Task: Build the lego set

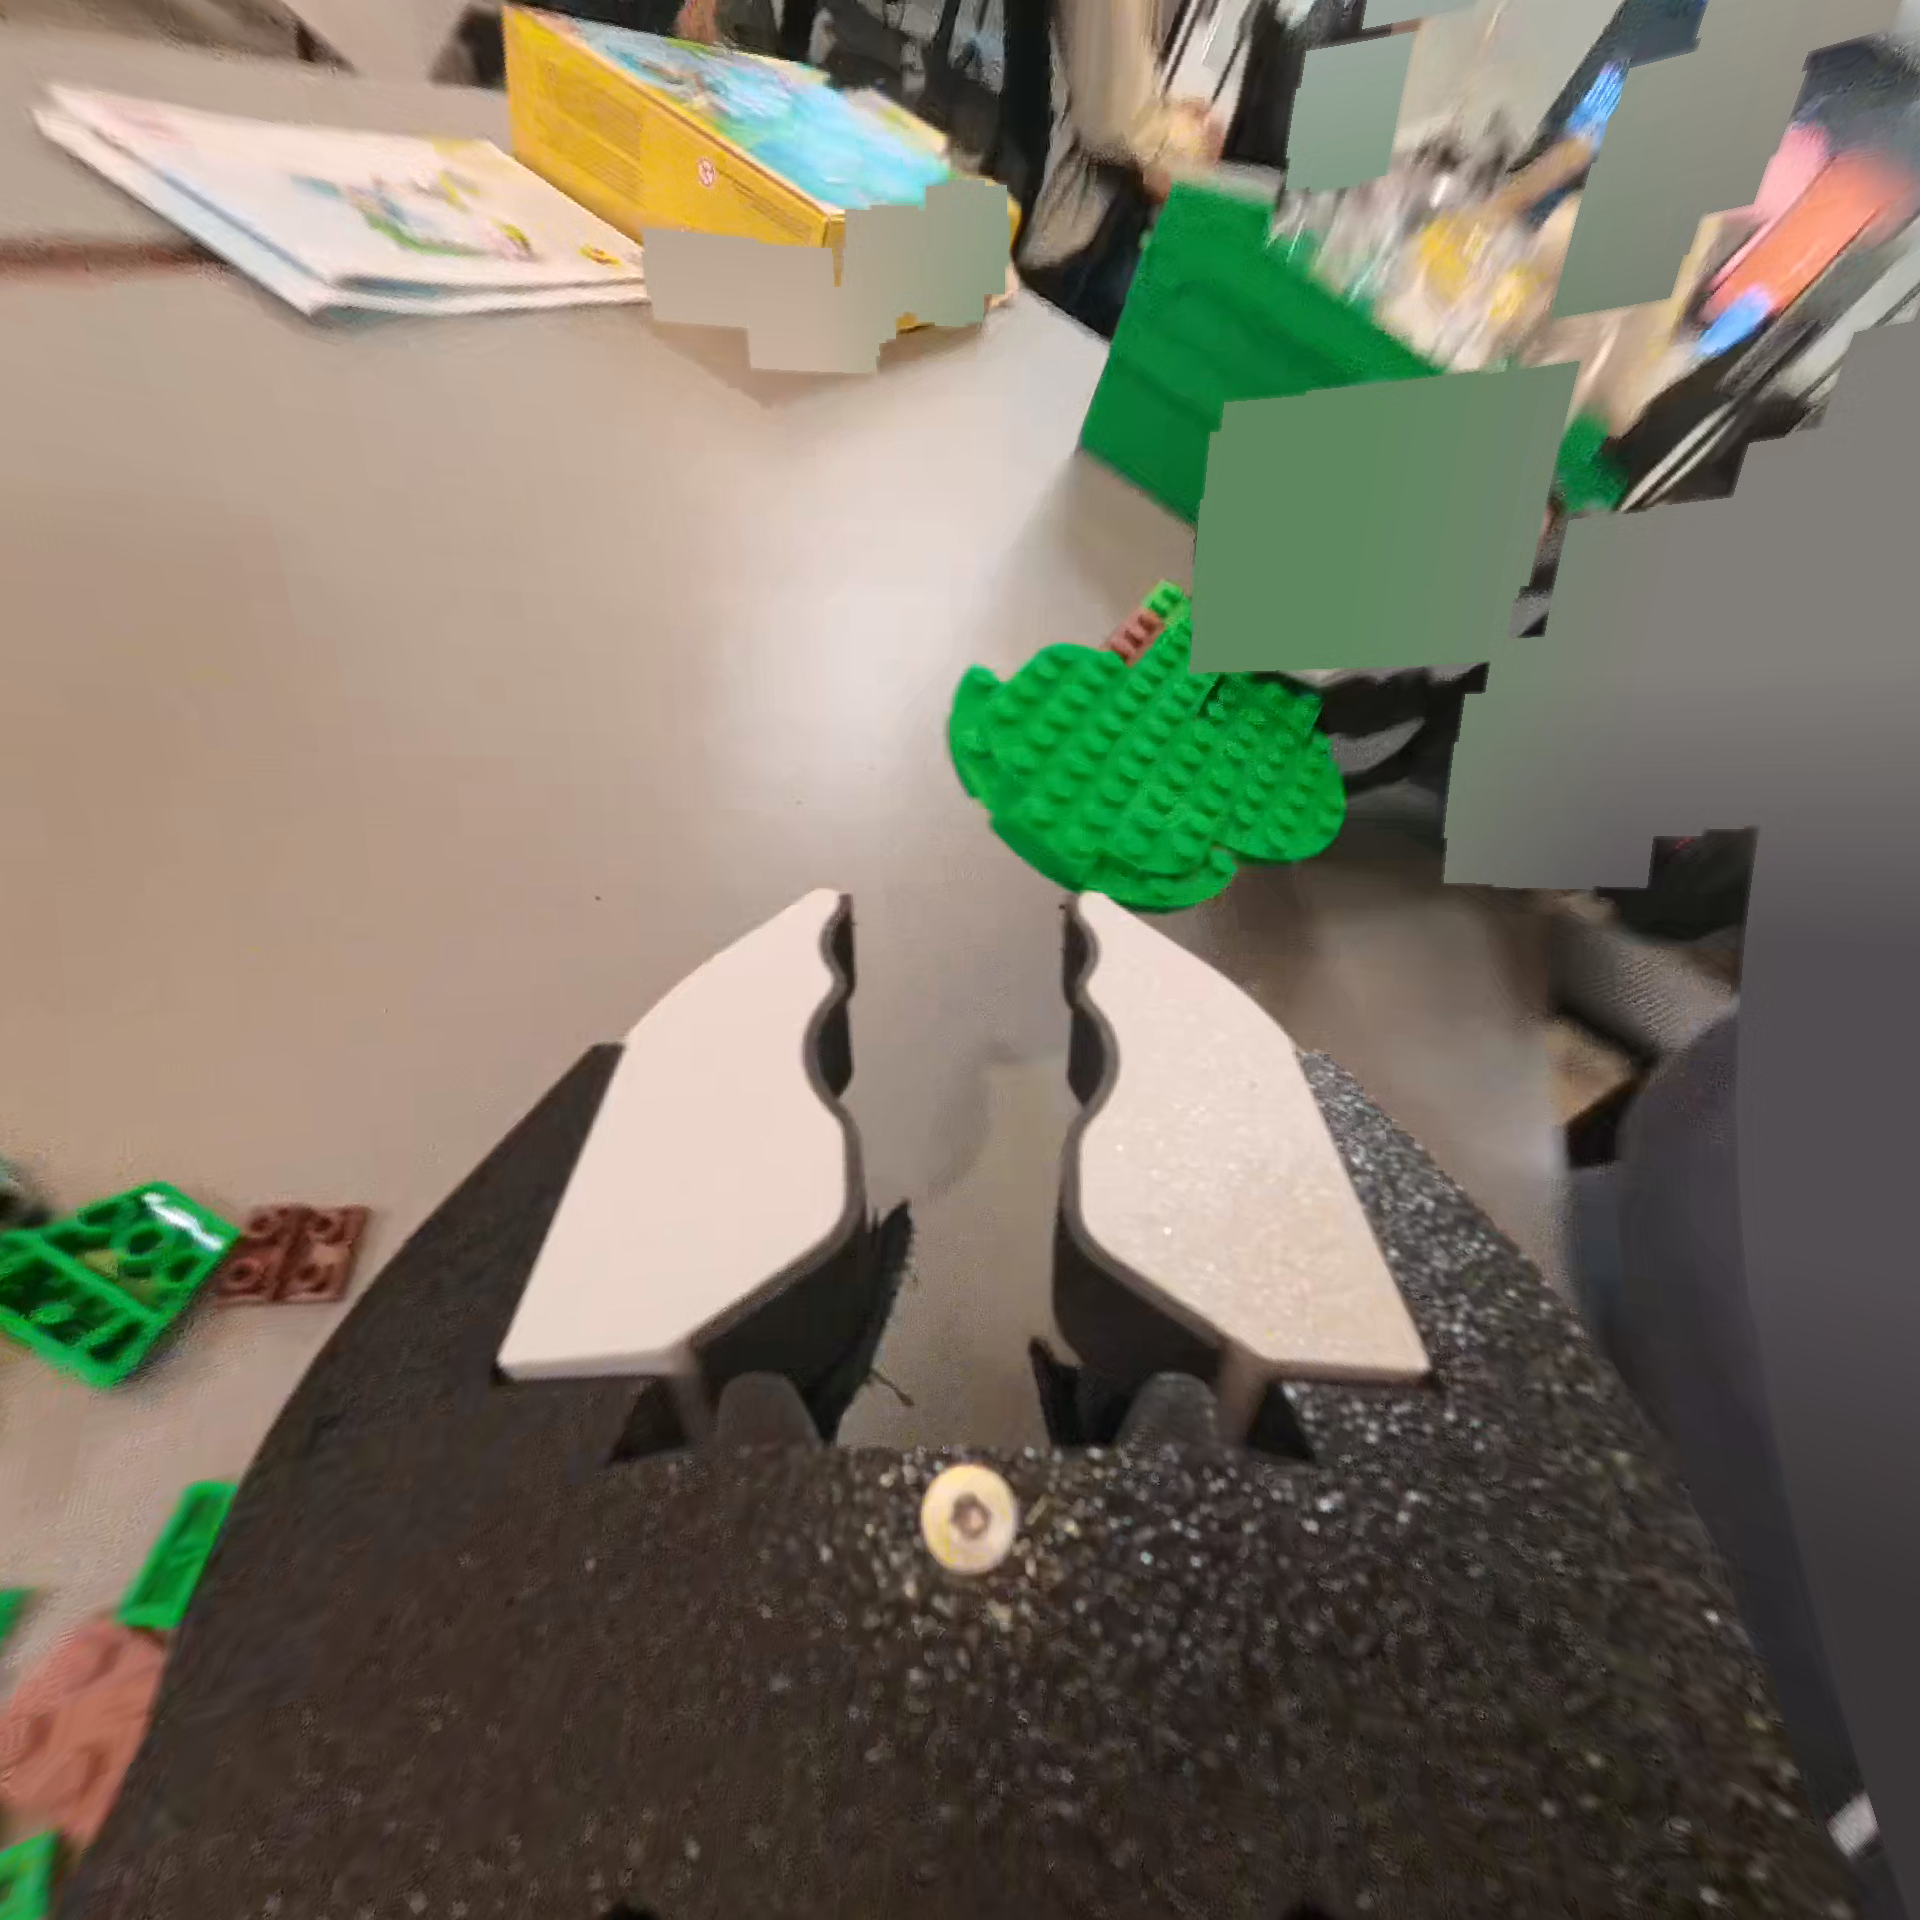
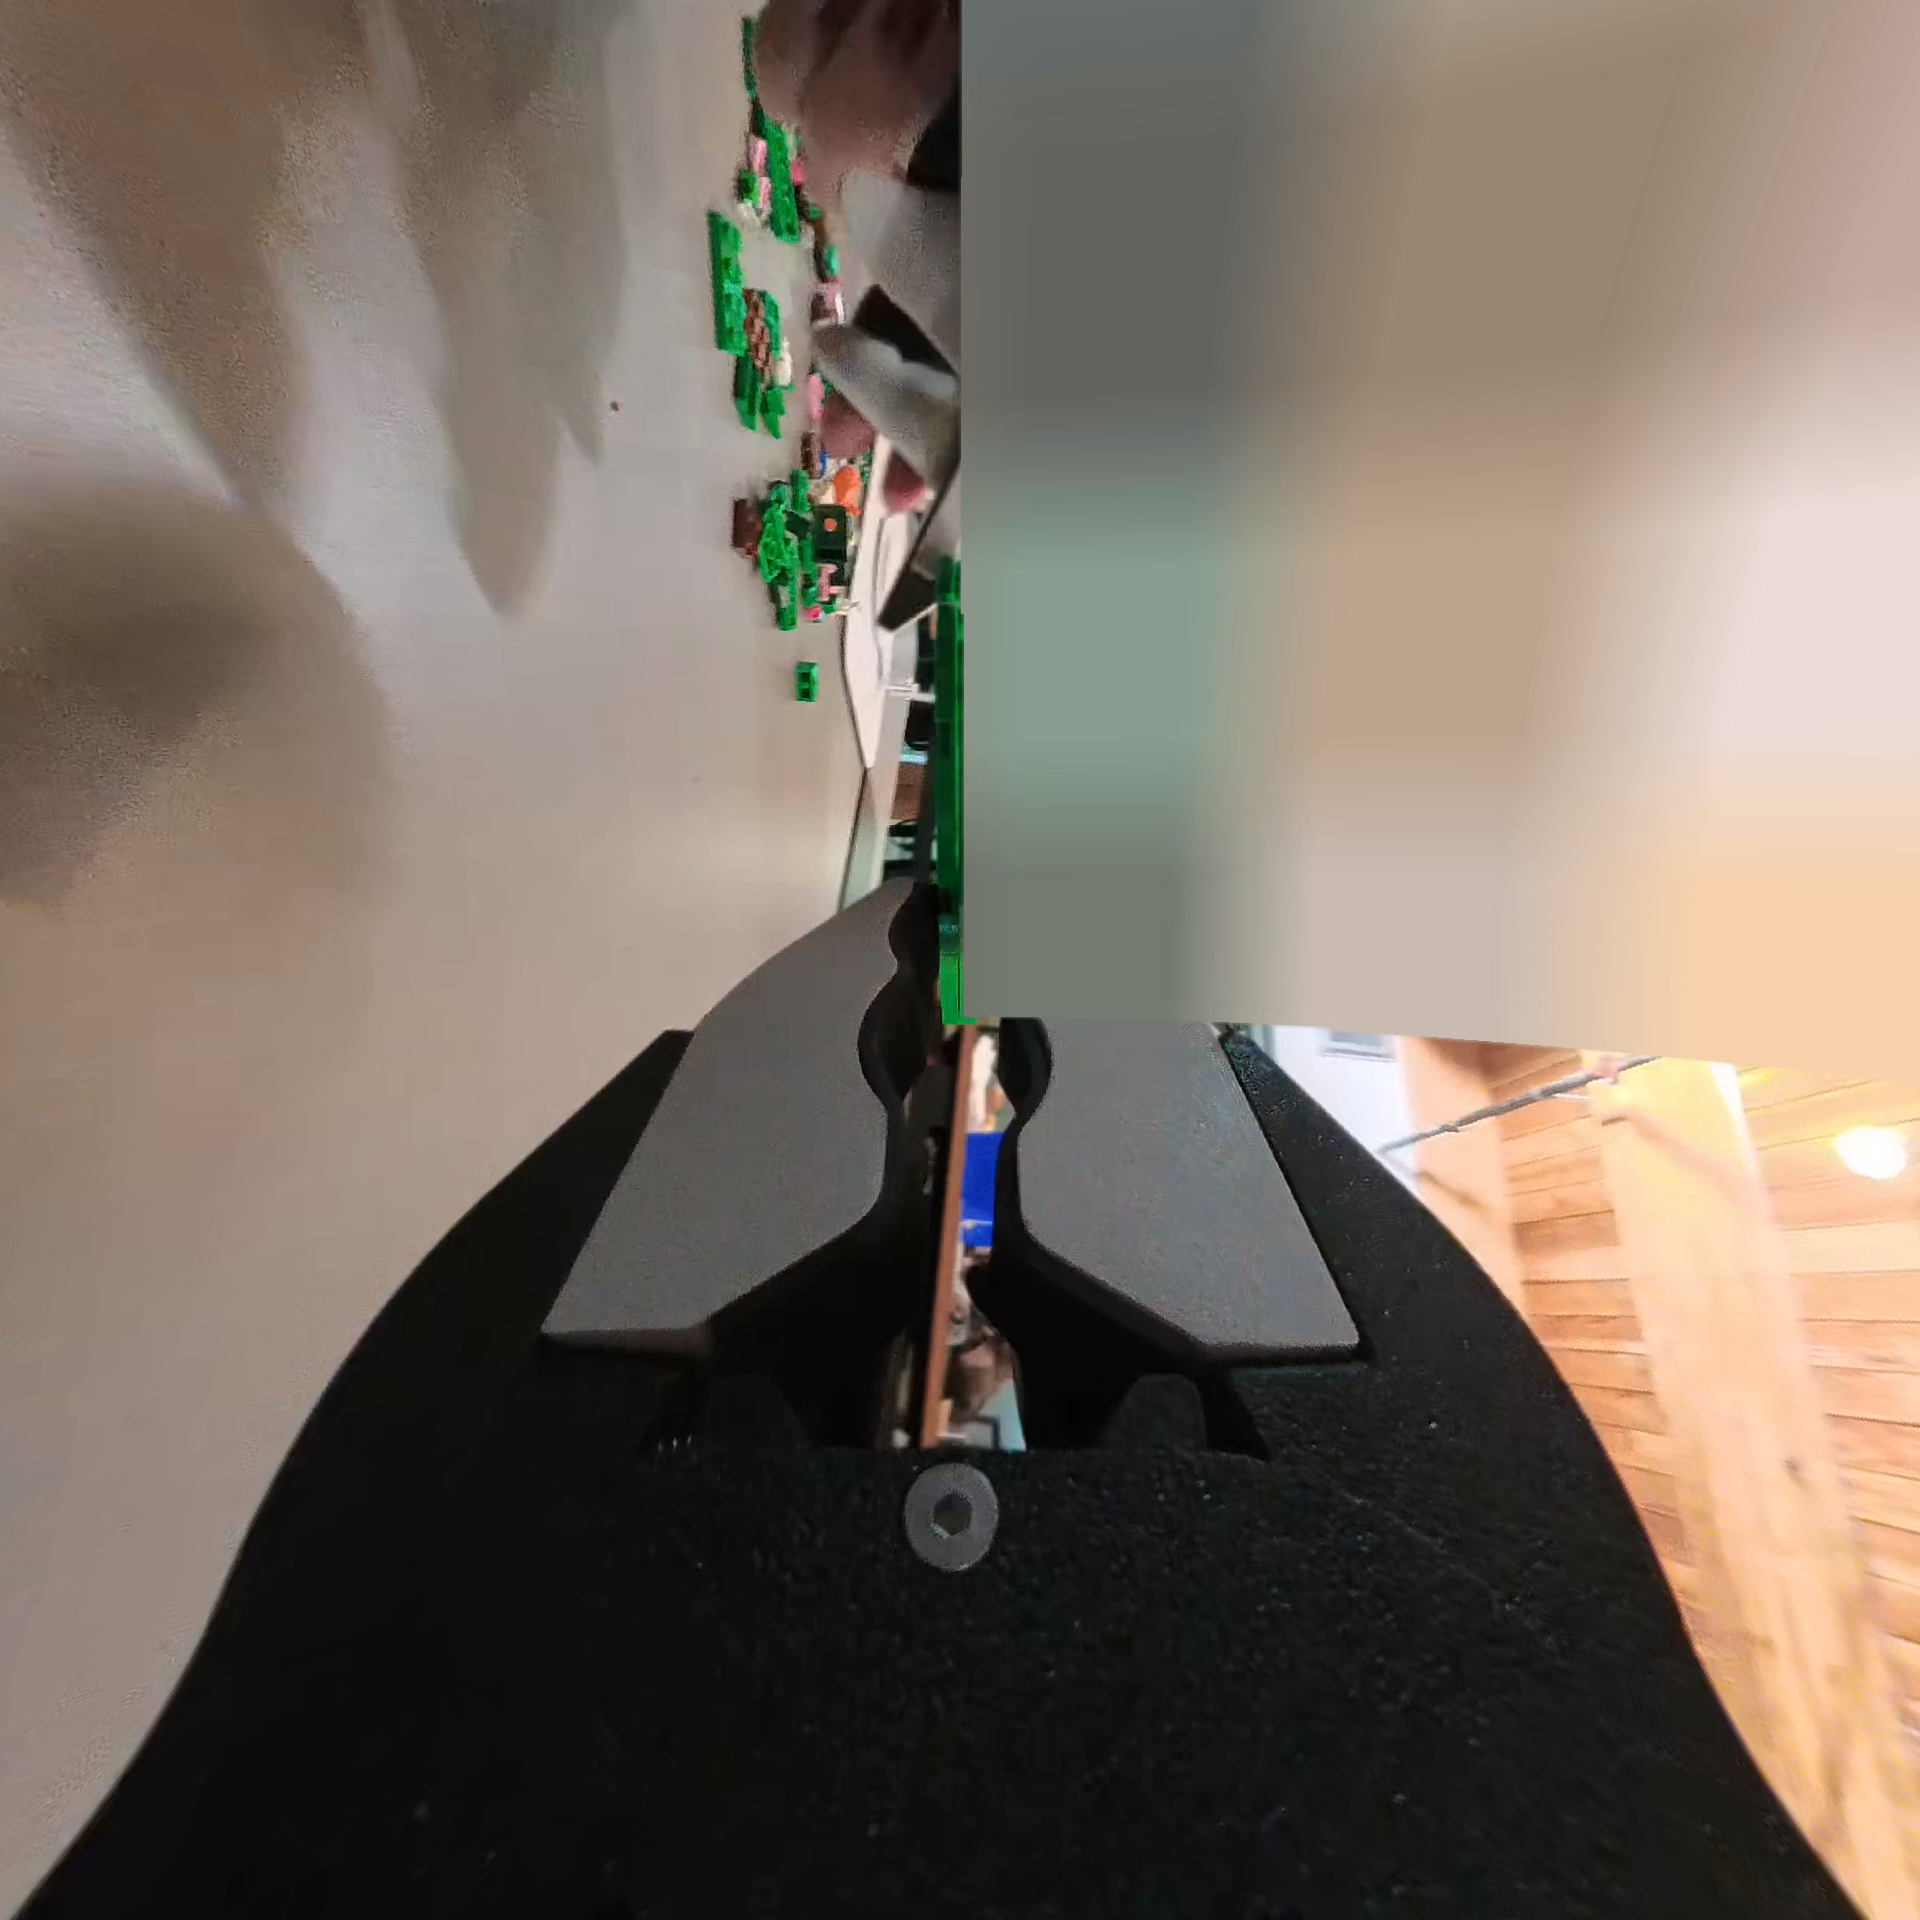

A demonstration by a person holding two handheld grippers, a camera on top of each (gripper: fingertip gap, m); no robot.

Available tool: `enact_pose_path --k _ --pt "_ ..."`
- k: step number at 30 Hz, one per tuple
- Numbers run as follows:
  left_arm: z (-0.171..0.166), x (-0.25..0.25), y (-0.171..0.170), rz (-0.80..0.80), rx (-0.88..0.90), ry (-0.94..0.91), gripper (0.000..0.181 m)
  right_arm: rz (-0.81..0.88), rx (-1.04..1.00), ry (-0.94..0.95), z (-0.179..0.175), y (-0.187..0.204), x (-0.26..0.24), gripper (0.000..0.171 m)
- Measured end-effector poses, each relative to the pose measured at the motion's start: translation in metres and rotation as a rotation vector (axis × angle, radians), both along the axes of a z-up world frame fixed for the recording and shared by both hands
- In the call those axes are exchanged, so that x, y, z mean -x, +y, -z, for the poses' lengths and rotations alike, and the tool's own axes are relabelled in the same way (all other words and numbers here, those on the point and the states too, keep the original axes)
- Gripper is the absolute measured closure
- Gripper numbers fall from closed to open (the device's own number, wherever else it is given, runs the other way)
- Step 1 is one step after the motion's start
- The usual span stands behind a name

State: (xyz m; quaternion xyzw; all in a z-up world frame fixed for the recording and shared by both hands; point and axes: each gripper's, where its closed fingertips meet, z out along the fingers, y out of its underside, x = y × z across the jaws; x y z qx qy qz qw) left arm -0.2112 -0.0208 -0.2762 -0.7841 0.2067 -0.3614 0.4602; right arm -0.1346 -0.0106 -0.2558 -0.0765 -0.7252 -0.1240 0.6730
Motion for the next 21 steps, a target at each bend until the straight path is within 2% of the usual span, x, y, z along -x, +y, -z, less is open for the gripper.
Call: enact_pose_path --k 4,13,17,21 --pt "-0.013 0.005 -0.003 0.046 0.138 -0.279 0.129 -0.051 -0.045 0.058 -0.020 -0.003 0.012 0.163" --pt "-0.028 0.026 -0.018 0.133 0.272 -0.646 0.116 -0.099 -0.154 0.060 -0.033 -0.004 0.040 0.163" --pt "-0.030 0.025 -0.021 0.159 0.270 -0.622 0.121 -0.133 -0.181 0.043 -0.031 -0.013 0.051 0.163" --pt "-0.031 0.017 -0.026 0.223 0.324 -0.621 0.139 -0.152 -0.230 0.033 -0.030 -0.021 0.065 0.163"
